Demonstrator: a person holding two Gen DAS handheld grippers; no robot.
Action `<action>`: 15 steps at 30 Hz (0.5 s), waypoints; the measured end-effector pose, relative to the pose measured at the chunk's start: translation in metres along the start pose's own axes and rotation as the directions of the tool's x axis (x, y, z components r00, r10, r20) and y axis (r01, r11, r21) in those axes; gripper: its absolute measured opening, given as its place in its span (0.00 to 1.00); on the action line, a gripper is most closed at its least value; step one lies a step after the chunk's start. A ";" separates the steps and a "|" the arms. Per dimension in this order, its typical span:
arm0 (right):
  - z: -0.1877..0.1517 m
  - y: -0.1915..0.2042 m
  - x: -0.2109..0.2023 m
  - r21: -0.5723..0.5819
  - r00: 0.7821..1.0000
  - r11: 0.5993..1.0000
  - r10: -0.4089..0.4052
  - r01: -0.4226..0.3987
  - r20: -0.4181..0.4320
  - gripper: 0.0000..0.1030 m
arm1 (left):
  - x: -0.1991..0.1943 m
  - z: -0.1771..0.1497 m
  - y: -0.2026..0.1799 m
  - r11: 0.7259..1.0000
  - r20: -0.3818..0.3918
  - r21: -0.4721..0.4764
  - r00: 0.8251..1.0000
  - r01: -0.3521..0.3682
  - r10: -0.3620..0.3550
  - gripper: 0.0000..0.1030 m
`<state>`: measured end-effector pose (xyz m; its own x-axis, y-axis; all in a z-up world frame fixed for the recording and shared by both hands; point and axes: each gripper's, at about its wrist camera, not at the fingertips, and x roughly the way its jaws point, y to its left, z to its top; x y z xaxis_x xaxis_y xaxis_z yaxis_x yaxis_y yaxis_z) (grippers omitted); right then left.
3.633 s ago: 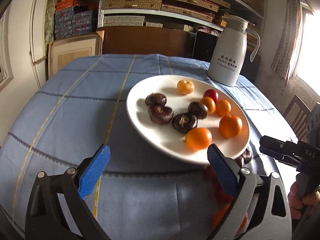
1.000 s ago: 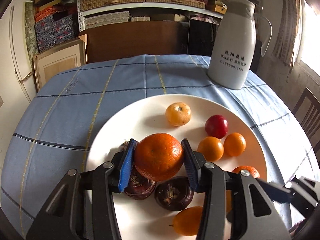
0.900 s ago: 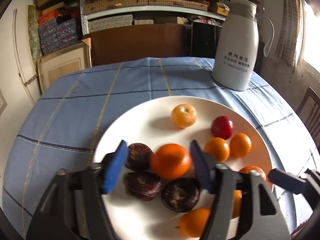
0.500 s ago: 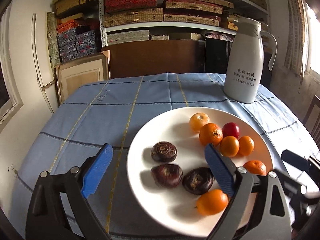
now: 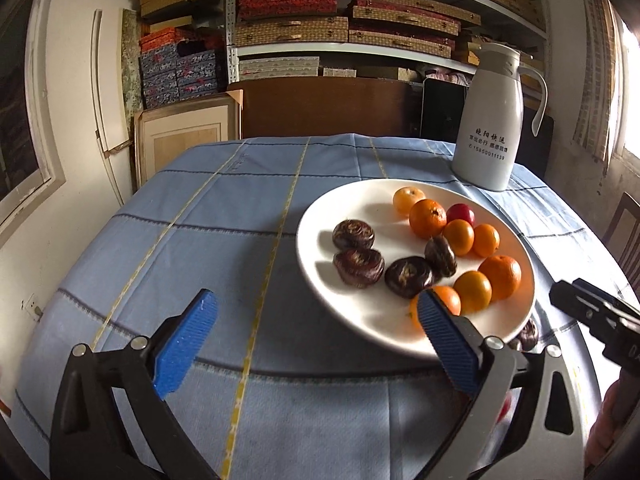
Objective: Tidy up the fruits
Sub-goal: 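Withdraw both tools from the plate toward the fruit on the cloth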
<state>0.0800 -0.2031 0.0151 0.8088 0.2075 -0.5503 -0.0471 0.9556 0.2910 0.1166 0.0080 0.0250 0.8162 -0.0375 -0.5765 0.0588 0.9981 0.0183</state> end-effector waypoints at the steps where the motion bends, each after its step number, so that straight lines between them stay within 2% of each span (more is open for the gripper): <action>1: -0.004 0.002 -0.002 -0.010 1.000 1.000 0.000 0.000 -0.005 0.82 | -0.002 -0.002 0.001 1.000 0.000 -0.003 1.000 -0.003 0.003 0.95; 6: -0.015 0.012 -0.011 -0.052 1.000 0.999 0.001 -0.001 0.009 0.83 | -0.011 -0.014 0.009 1.000 -0.003 -0.014 1.000 -0.012 0.012 0.95; 15: -0.015 0.002 -0.004 0.002 0.999 1.000 -0.004 0.004 -0.035 0.83 | -0.011 -0.018 0.013 1.000 -0.019 -0.023 1.000 0.004 -0.004 0.95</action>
<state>0.0676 -0.1989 0.0064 0.7877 0.2107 -0.5789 -0.0428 0.9561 0.2899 0.0980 0.0221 0.0171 0.8051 -0.0410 -0.5918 0.0487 0.9988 -0.0029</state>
